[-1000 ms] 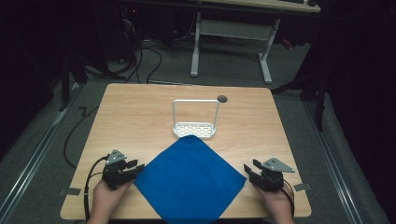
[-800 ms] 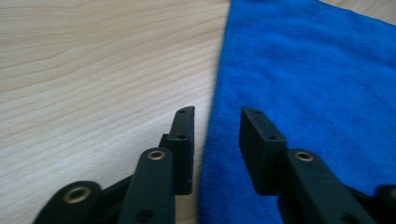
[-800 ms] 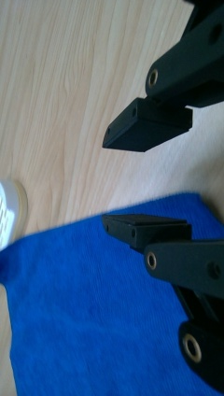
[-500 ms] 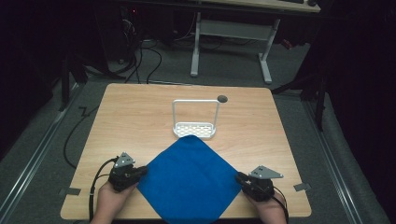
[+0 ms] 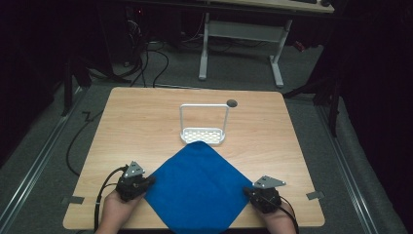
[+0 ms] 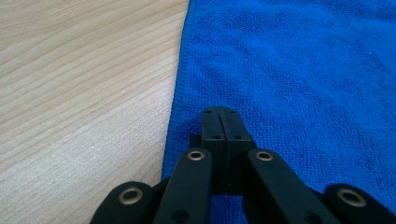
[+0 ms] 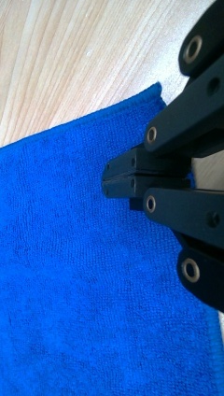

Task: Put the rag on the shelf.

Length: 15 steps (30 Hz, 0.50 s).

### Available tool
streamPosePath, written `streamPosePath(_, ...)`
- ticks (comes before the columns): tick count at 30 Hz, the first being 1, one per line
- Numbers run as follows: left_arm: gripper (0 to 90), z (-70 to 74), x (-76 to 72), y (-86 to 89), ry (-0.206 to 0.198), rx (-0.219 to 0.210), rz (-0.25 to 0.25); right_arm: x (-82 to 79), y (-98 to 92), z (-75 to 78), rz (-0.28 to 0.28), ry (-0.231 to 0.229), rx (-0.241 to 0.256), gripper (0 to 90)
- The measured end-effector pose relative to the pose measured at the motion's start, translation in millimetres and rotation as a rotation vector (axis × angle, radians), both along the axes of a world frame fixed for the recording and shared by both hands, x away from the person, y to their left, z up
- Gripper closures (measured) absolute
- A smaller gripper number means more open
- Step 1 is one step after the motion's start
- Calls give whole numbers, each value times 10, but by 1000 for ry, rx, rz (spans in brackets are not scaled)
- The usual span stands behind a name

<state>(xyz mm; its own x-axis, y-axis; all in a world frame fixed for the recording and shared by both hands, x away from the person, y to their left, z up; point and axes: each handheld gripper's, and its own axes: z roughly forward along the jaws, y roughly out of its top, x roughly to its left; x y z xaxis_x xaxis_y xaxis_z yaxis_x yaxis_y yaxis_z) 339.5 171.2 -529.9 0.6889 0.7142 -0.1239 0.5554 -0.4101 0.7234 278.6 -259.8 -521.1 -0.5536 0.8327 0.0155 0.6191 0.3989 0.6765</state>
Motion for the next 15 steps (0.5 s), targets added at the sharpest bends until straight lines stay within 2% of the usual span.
streamPosePath(6, 900, 10, -149, -16, -5, 16, -18, 93, -10, -13, -18, -21, -9, 900)
streamPosePath(11, 900, 27, -329, -85, 0, 33, -66, 348, -51, -34, -63, -44, -7, 900)
streamPosePath(12, 899, 26, -378, -112, 1, 31, -81, 474, -74, -45, -78, -54, -2, 900)
streamPosePath(15, 892, 27, -466, -176, 8, 23, -127, 566, -82, -50, -90, -61, -5, 900)
